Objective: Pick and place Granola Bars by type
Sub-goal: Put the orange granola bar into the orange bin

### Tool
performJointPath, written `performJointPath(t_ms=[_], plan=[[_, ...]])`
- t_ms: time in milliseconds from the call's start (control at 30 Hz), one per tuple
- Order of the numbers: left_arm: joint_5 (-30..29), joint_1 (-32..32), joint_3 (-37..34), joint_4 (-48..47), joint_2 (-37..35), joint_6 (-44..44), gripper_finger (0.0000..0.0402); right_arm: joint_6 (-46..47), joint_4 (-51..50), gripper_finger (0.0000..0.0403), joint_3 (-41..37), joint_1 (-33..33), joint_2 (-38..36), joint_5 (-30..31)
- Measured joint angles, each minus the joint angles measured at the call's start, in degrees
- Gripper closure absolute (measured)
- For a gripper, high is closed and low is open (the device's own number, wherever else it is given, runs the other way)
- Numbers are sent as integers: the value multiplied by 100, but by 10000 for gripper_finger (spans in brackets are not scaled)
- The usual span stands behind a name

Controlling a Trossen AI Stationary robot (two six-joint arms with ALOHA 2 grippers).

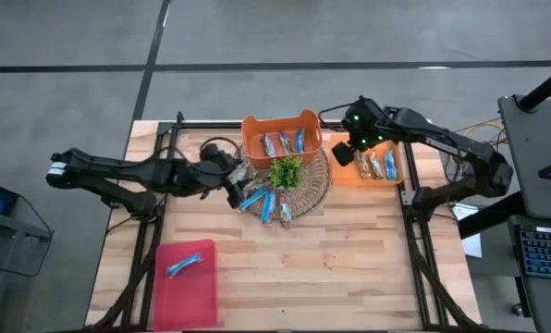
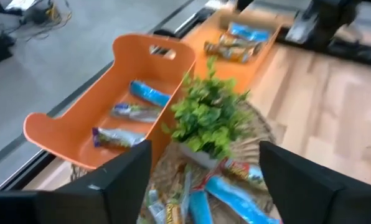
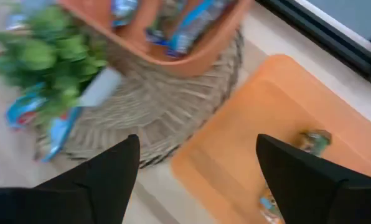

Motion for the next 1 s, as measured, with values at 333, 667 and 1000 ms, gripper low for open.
performJointPath(t_ms=[333,667,1000], plan=[[193,204,0,-132,911,-94,93,-212,605,91,2,780,-887,12],[197,215,0,-1004,1657,-236,95,-320,691,106,-6,1250,-1263,-41],[191,661,0,-988,2689,161,95,-361,691,103,-11,1670,-1298,-42]])
